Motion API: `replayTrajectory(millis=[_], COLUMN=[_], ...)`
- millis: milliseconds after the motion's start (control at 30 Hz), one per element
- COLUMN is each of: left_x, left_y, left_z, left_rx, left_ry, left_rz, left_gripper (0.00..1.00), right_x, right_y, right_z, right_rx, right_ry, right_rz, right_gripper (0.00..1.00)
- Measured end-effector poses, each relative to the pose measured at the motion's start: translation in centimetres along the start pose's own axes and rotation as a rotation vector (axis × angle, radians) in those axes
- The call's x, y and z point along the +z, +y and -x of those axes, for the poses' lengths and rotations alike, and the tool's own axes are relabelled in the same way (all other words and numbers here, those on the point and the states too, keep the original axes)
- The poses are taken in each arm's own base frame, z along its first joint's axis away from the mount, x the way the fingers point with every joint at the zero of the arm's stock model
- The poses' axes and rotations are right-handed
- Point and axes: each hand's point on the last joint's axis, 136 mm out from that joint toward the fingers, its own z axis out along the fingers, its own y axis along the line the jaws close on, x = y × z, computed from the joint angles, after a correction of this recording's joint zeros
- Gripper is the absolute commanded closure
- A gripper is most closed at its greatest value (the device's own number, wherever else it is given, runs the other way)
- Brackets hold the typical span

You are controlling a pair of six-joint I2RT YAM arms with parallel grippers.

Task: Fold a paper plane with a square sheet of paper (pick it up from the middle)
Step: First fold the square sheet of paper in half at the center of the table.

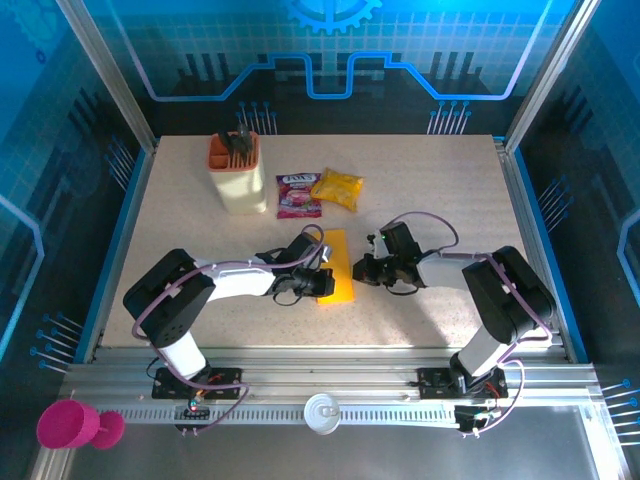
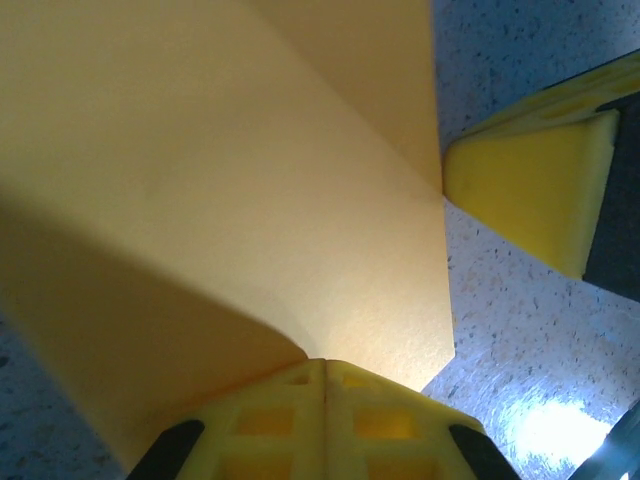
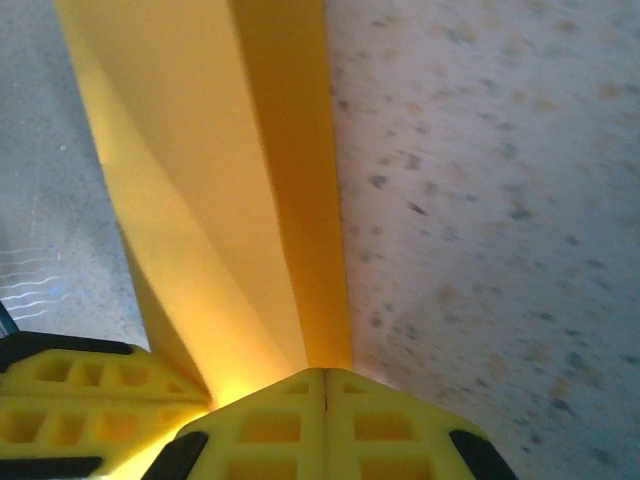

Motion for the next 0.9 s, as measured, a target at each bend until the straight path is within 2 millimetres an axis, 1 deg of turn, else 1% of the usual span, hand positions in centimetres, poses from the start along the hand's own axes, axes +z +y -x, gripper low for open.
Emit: replayTrajectory(millis=[200, 267, 367, 467, 500, 567, 767, 900], left_x=[0.0, 0.0, 0.0, 0.0, 0.0, 0.0, -0.2, -0.5], left_y=[0.0, 0.0, 0.0, 0.0, 0.0, 0.0, 0.4, 0.4], left_z=[0.0, 0.0, 0.0, 0.0, 0.0, 0.1, 0.5, 0.9], left_rx=[-0.001, -0.001, -0.004, -0.007, -0.007, -0.008, -0.011, -0.013], left_ry=[0.000, 0.000, -0.001, -0.001, -0.001, -0.002, -0.010, -0.022], left_rz=[0.000, 0.000, 0.000, 0.000, 0.000, 0.000, 0.004, 0.000], left_gripper=[0.95, 0.95, 0.95, 0.95, 0.95, 0.95, 0.95, 0.95], right_x=[0.7, 1.2, 2.0, 2.2, 2.2, 2.1, 1.4, 1.2], right_y=[3.1, 3.3, 2.8, 2.5, 2.5, 2.5, 1.2, 1.1], right_z=[0.8, 0.9, 0.6, 0.5, 0.5, 0.6, 1.1, 1.3], right_rx=[-0.072, -0.076, -0.068, -0.060, -0.061, -0.061, -0.040, -0.042], right_ry=[0.003, 0.009, 0.027, 0.034, 0.034, 0.029, 0.010, 0.008], right_rz=[0.042, 0.043, 0.032, 0.025, 0.025, 0.027, 0.010, 0.015], right_gripper=[1.00, 1.00, 1.00, 1.00, 0.98, 0.90, 0.70, 0.66])
